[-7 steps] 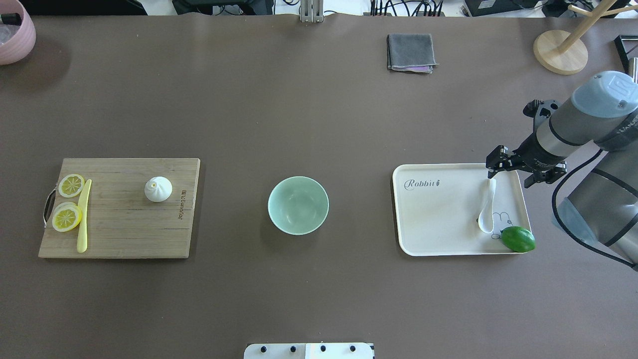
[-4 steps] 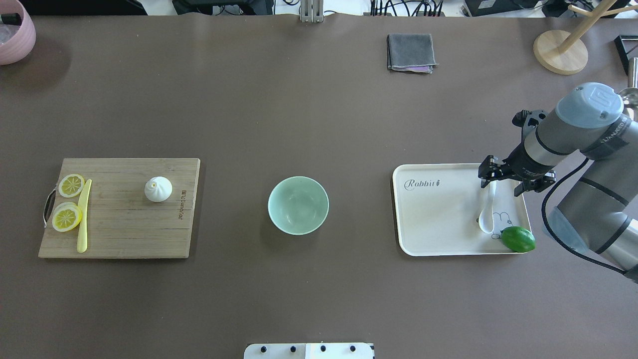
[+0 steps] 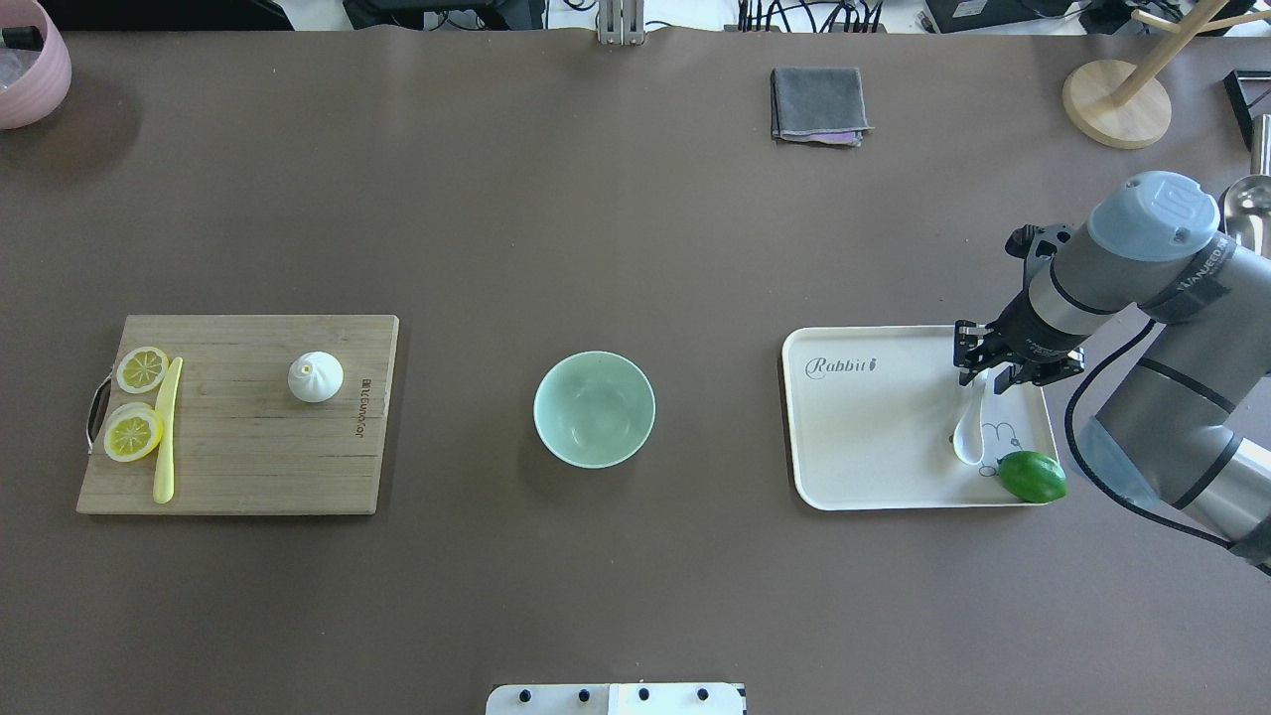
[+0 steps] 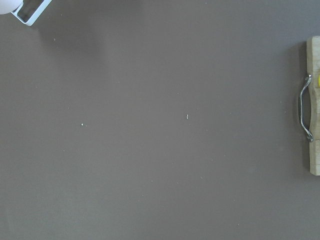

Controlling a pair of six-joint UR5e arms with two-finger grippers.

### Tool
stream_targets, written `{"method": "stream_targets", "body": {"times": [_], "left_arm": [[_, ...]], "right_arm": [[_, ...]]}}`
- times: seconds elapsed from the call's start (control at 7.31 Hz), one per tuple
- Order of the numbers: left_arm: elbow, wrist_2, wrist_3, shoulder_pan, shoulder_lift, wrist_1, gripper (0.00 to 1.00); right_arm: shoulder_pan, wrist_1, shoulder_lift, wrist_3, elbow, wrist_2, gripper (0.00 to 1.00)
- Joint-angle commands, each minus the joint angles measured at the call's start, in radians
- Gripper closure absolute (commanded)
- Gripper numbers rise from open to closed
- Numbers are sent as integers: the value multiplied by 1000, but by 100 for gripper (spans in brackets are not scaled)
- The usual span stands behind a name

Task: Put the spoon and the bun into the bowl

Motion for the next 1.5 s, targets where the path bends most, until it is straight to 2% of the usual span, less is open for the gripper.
{"method": "stream_targets", "body": {"times": [0.0,0.14,0.27,0.68,0.82,0.96,1.23,1.37], "left_arm": [[0,0,-1,0,-1,0,3],[0,0,-1,0,-2,0,3],[0,-2,-3,0,-1,2,3],[-20,-30,-116,30,-37,0,3],[-22,-78,-162,93,-59,-5,3],[-20,-81,-276,166,-85,-47,3],[-9,-81,-521,306,-88,-240,3],[21,-74,-669,440,-111,-344,4]], "right_arm": [[0,1,-13,1,3,-1,69],[-2,-1,-5,2,6,-1,89],[-2,-1,-4,2,7,0,100],[-2,-10,4,24,43,6,100],[-2,-10,7,24,53,9,100],[-2,-13,19,59,72,9,100],[-11,-13,64,168,93,11,100],[-49,-15,102,258,104,-1,100]]}}
